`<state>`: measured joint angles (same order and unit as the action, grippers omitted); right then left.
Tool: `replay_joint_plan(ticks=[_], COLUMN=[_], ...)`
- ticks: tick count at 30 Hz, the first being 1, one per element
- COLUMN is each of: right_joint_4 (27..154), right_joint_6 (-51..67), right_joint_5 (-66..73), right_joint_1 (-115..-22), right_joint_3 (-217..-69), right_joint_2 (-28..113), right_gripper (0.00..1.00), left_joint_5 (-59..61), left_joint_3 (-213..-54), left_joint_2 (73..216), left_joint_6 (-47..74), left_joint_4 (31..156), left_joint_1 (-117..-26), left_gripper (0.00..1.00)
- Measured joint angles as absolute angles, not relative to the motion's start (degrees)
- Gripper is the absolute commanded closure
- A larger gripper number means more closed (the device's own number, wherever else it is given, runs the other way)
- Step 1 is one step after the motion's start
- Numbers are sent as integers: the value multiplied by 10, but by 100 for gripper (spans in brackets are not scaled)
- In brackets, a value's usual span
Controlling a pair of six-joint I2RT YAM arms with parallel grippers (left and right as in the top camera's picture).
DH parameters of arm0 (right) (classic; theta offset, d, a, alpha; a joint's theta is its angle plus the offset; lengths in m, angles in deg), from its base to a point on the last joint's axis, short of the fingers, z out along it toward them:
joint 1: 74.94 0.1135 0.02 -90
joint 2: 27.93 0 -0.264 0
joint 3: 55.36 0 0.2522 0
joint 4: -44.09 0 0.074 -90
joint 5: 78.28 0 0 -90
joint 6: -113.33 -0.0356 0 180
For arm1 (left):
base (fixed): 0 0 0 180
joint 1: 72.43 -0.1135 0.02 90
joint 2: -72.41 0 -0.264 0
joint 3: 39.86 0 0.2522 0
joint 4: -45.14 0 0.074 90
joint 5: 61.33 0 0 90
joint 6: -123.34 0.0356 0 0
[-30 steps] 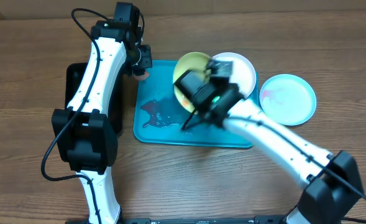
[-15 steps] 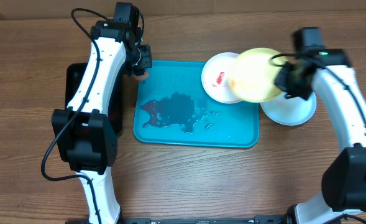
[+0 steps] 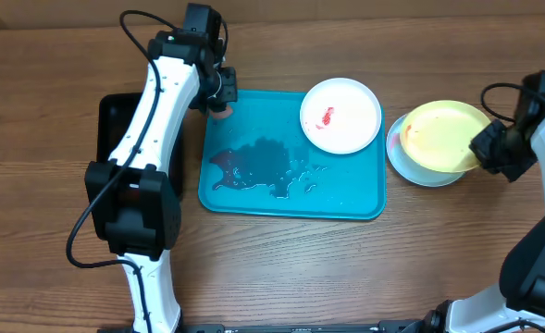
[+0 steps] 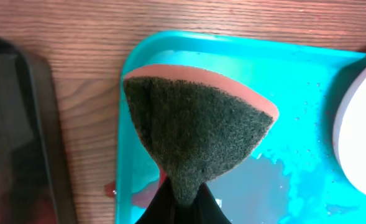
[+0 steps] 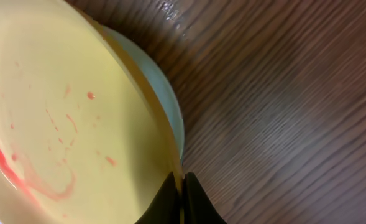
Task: Clean dirty plates on tray and stack at the side
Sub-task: 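Carry the yellow plate right with the right gripper and stack it on the white plate, then grip the stained white plate rim on the tray with the right gripper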
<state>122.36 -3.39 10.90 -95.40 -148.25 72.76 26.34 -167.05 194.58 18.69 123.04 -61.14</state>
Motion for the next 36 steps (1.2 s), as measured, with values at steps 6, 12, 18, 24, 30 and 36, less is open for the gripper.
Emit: replay_joint_plan(ticks=[6,12,18,24,30,36], right_joint_4=[1224,1223,1223,1219,1218,1219], right_joint_6=[-23,-19,-18,-17,-16,-15], right_joint_5=[106,110,112,113,113,113], right_joint_1=[-959,-959,-963,-967,-967,-967], right_joint_3=[-1482,-1480,-1463,-1463,-1463,-1463], right_joint_2=[728,728,728,728,728,728], right_gripper=[96,96,96,96,96,96], left_joint_5=[264,263,264,264,264,264], left_joint_3=[-1670,-1670,-1670,-1670,-1670,-1670], left_joint_2=[1946,1946,1946,1946,1946,1946], left_joint_6=[187,187,187,187,187,187], left_joint_4=[1218,1217,1217,1217,1217,1217], left_joint_1=[-600,-596,-597,-596,-596,-597], left_gripper=[96,96,96,96,96,96])
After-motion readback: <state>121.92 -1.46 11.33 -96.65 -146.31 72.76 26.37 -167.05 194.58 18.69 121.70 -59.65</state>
